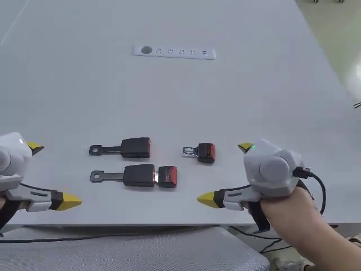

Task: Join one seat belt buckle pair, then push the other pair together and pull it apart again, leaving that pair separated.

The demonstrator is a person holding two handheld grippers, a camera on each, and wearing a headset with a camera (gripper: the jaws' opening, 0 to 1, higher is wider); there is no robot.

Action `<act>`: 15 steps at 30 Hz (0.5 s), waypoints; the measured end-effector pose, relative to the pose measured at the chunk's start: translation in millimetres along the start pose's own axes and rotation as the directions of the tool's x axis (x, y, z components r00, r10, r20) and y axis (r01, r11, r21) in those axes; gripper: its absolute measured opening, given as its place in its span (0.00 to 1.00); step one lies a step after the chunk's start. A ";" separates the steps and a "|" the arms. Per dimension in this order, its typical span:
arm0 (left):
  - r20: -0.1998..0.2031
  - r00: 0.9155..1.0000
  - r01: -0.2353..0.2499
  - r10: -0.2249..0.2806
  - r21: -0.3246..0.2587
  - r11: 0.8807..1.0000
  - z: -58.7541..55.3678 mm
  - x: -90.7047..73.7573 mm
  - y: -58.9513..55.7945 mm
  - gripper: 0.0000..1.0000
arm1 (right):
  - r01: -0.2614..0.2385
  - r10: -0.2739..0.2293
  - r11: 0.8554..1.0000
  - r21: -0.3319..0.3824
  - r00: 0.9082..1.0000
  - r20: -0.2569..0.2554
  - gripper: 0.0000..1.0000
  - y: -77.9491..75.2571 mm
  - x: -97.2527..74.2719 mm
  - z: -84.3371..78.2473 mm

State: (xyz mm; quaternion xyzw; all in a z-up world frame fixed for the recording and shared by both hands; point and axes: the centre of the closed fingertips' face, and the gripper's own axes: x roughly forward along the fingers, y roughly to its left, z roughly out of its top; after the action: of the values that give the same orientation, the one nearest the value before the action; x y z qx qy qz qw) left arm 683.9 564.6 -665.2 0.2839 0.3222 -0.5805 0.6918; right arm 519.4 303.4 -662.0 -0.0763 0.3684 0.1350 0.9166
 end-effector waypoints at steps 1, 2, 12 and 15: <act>0.000 1.000 0.001 -0.001 -0.001 1.000 0.0 0.0 -0.2 1.00 | 0.001 -0.001 1.000 0.001 1.000 0.000 1.00 0.7 -0.3 0.3; -0.001 1.000 0.000 0.000 0.000 1.000 -0.1 -0.1 -0.3 1.00 | 0.001 -0.001 1.000 0.002 1.000 0.000 1.00 1.3 -0.5 0.7; 0.002 1.000 -0.008 0.008 0.004 1.000 1.8 -2.0 0.3 1.00 | -0.003 0.003 1.000 0.003 1.000 -0.002 1.00 7.7 -3.2 4.2; 0.000 1.000 -0.010 0.010 0.003 1.000 1.3 -1.8 0.4 1.00 | -0.004 0.004 1.000 0.003 1.000 -0.001 1.00 8.5 -3.3 5.4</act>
State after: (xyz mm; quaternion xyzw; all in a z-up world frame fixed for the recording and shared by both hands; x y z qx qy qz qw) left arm 684.2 564.7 -663.0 0.2866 0.3197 -0.5777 0.6942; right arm 518.0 312.1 -656.2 -0.0740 0.3693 0.1362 0.9163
